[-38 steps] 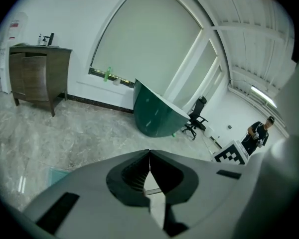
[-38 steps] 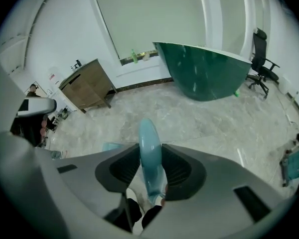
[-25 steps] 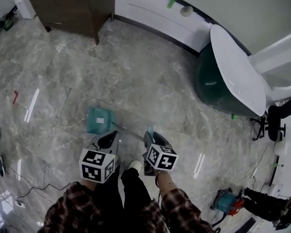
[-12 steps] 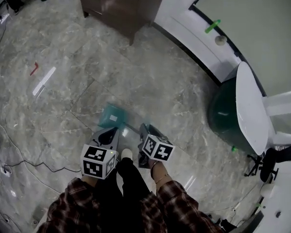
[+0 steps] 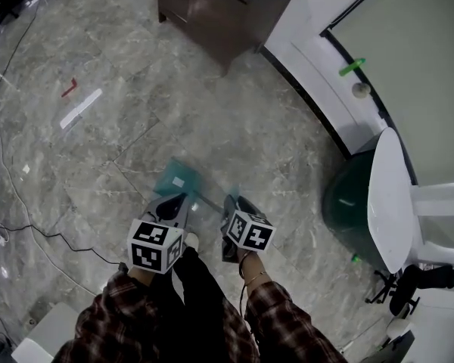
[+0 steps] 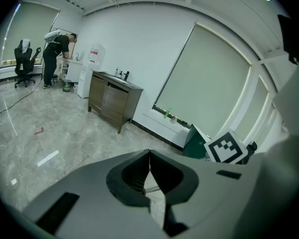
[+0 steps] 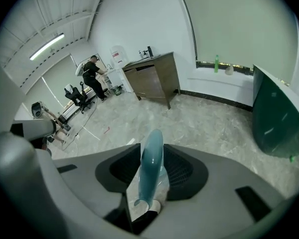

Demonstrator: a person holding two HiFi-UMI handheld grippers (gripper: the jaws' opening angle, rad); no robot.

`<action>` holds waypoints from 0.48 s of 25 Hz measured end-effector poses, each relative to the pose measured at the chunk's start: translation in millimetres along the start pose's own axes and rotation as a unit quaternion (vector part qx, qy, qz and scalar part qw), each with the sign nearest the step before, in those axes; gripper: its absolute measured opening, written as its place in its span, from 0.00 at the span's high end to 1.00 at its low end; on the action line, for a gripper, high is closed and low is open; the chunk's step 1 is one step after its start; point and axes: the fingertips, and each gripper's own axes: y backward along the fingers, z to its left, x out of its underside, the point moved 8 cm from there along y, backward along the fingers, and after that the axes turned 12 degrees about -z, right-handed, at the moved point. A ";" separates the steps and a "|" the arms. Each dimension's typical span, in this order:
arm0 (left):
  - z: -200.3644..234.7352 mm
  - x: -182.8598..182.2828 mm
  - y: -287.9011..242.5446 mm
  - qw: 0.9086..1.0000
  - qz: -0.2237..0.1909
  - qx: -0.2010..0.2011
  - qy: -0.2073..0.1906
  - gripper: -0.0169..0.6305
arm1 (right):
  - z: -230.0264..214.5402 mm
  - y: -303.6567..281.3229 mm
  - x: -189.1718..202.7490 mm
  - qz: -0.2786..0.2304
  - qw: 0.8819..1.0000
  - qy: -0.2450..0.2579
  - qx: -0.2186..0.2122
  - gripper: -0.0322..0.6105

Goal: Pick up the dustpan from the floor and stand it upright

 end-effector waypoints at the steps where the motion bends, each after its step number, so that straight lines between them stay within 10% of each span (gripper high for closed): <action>1: -2.5 -1.9 0.1 1.000 -0.002 -0.001 -0.001 0.96 | 0.4 0.7 -0.8 0.002 1.000 0.004 -0.006 0.74; 12: -35.3 -18.7 14.7 1.000 -0.012 0.018 -0.010 0.95 | 3.5 45.5 -21.0 -0.030 0.998 0.032 -0.042 0.74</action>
